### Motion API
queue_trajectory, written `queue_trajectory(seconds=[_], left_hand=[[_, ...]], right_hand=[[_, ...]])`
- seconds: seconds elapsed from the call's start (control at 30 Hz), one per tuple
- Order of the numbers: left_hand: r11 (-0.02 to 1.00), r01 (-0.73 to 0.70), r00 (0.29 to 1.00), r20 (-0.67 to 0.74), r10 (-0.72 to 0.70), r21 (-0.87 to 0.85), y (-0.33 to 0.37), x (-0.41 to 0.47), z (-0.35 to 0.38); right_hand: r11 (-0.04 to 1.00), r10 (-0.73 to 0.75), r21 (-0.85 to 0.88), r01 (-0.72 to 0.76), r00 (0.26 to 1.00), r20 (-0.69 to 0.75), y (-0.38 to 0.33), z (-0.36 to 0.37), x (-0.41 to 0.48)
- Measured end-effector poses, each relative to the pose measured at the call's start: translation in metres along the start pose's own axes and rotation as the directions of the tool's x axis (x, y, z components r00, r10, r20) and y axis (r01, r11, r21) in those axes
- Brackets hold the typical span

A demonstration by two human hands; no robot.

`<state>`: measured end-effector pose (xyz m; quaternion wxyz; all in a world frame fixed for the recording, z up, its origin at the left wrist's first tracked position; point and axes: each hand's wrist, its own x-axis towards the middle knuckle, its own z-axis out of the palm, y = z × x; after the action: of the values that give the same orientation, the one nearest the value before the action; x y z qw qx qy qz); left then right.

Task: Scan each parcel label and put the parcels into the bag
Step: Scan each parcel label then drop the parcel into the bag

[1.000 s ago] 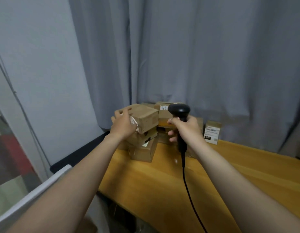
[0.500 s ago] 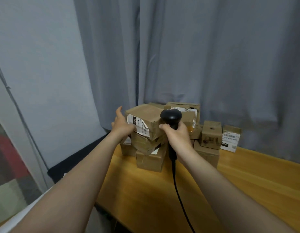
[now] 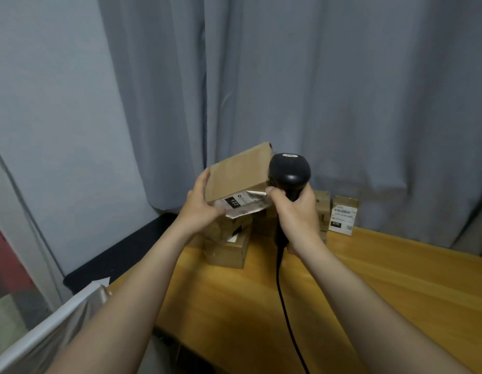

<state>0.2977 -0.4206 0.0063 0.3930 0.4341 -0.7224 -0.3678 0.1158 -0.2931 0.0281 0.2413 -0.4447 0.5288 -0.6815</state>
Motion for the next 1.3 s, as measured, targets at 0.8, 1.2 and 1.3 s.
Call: queue_trajectory(seconds=[0.8, 1.2, 1.3], left_hand=[[0.989, 0.072, 0.954, 0.279, -0.107, 0.133, 0.024, -0.226, 0.155], [0.884, -0.416, 0.866, 0.389, 0.314, 0.213, 0.043, -0.207, 0.153], [0.88, -0.431, 0.861, 0.382, 0.335, 0.2, 0.043, -0.208, 0.149]], right_hand=[[0.909, 0.237, -0.358, -0.212, 0.971, 0.025, 0.013, -0.151, -0.161], [0.93, 0.279, -0.251, -0.269, 0.96, 0.004, 0.018, -0.19, -0.166], [0.929, 0.281, -0.25, -0.272, 0.96, 0.0, 0.023, -0.187, -0.166]])
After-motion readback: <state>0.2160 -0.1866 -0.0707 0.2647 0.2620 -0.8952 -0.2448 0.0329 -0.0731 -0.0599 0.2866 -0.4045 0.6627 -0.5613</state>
